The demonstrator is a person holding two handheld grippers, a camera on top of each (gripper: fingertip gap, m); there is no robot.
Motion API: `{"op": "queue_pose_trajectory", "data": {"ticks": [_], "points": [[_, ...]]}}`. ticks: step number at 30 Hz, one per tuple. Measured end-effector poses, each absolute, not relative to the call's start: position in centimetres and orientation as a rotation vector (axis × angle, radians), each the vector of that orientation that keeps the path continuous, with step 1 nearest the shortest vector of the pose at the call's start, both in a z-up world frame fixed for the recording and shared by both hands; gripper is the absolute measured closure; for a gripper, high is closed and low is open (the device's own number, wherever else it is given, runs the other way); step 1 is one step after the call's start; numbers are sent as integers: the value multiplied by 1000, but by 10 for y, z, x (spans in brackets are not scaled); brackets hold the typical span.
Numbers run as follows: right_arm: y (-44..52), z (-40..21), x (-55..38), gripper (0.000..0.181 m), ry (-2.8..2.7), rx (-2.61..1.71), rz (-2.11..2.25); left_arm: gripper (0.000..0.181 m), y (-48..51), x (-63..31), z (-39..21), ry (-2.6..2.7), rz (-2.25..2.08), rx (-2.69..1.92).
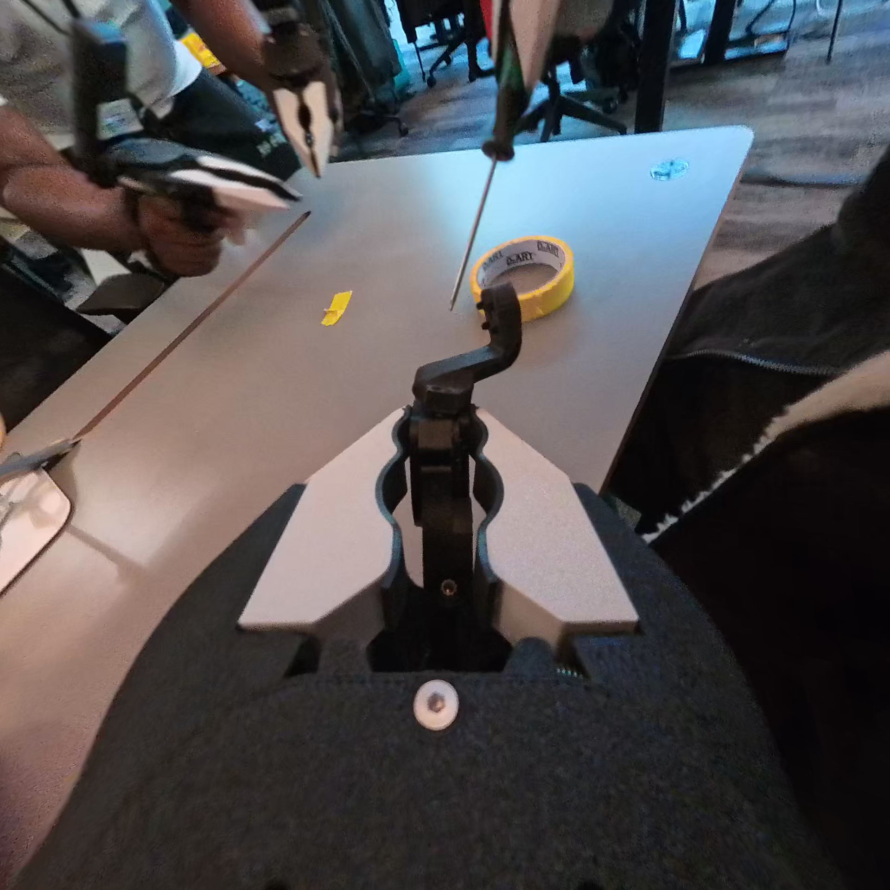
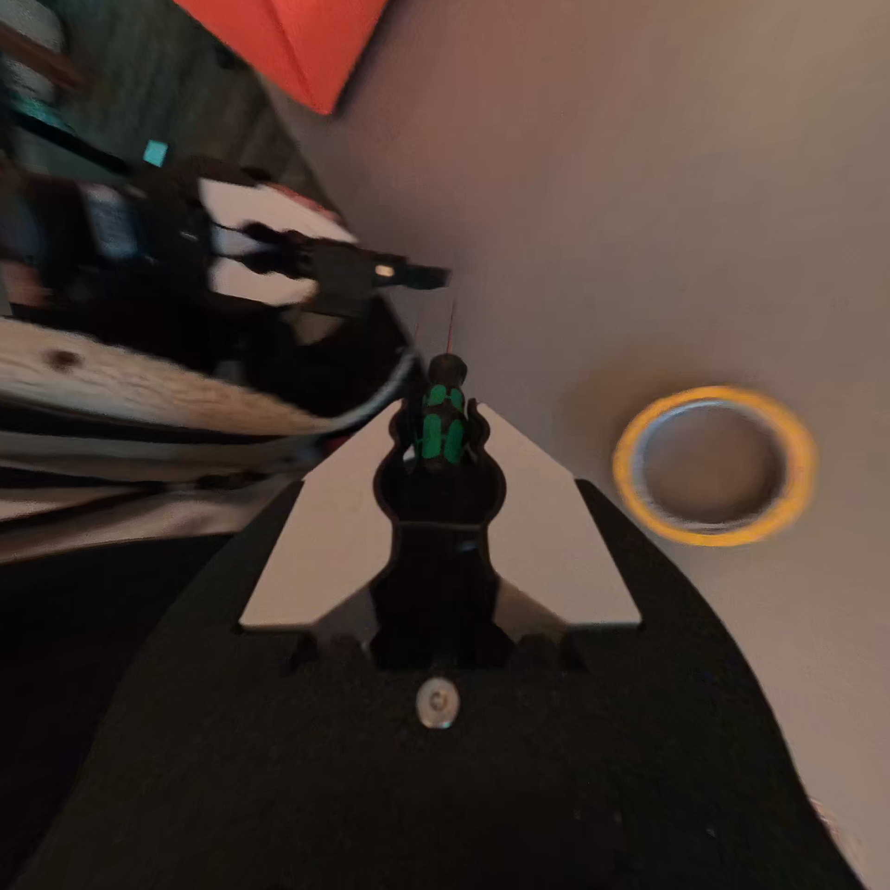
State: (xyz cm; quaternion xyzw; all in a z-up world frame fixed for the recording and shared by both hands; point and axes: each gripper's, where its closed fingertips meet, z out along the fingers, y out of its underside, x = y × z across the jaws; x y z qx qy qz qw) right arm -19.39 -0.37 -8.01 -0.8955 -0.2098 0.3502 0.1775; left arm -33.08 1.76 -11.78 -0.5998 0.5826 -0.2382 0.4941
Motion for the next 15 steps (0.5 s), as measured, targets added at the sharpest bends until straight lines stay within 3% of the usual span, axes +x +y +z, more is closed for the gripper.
{"op": "queue_pose_trajectory", "data": {"ticks": [7,15], "points": [[6,-121,-170,159,-768,-2059,370,159,43,-343,-110,1208,-712,-1588],[-23,-131,-198,159,-557,-1928,401,159,43,-333,-117,1146,-773,-1671]]}}
